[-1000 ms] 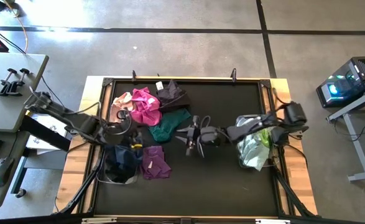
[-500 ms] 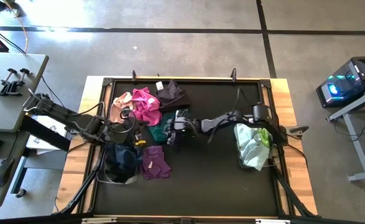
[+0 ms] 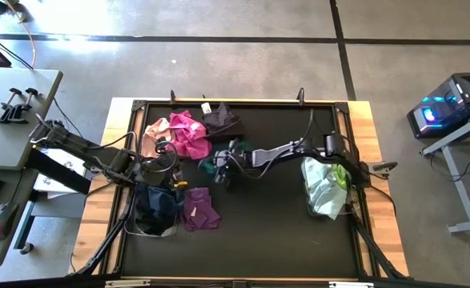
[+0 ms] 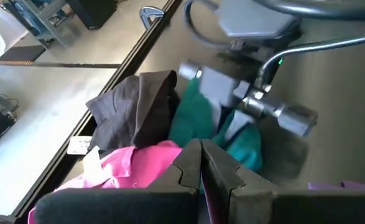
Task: Sort towels by color in basket
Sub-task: Put the dark green towel into the left transparent bin
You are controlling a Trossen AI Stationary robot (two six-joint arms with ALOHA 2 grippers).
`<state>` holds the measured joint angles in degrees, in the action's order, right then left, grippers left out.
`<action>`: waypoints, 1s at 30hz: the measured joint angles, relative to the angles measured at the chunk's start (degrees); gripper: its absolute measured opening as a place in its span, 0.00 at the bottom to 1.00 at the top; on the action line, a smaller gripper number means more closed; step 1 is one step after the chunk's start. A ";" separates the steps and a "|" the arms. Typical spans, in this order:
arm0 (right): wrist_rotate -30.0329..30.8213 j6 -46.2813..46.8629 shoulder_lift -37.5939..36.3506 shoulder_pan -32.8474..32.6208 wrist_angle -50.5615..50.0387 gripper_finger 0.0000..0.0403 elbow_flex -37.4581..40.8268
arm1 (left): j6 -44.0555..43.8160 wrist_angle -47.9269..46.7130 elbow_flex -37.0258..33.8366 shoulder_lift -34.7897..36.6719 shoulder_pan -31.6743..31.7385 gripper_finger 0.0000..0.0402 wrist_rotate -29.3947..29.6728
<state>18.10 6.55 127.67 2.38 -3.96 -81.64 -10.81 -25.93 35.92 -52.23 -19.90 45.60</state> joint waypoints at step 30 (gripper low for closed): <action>22.18 85.22 -39.64 -35.61 -86.47 0.06 6.83 | -1.04 -2.67 -5.05 0.03 -0.46 0.00 -0.02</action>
<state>40.29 91.77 88.03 -33.23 -90.42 -74.82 -11.85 -28.60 30.87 -52.20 -20.36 45.58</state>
